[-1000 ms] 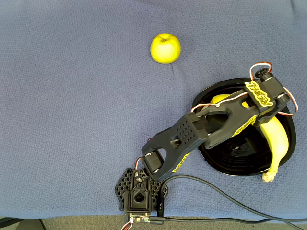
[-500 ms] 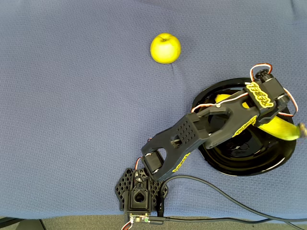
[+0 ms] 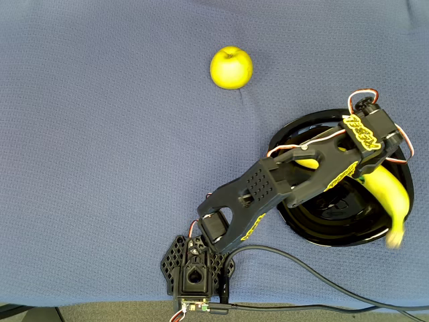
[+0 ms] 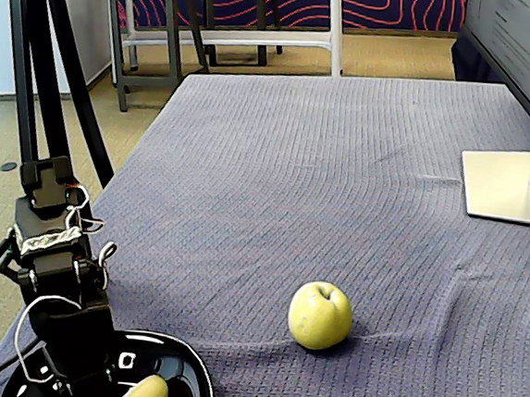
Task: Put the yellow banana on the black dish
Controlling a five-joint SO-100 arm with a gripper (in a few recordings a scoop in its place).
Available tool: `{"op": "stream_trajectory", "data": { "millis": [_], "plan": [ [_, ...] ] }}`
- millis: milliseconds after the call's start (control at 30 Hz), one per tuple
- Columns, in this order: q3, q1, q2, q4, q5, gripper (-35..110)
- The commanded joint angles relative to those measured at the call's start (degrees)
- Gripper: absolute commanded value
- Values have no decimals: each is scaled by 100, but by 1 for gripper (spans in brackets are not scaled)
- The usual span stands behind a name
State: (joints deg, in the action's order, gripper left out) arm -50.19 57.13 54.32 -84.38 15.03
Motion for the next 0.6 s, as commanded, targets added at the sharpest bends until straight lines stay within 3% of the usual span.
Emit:
{"op": "stream_trajectory", "data": {
  "millis": [0,300,567],
  "plan": [
    [-18,-44,404,18,-18,23],
    [-44,-62,562,-44,-62,23],
    [141,-281,1204,-1063,-158,20]
  ]
}}
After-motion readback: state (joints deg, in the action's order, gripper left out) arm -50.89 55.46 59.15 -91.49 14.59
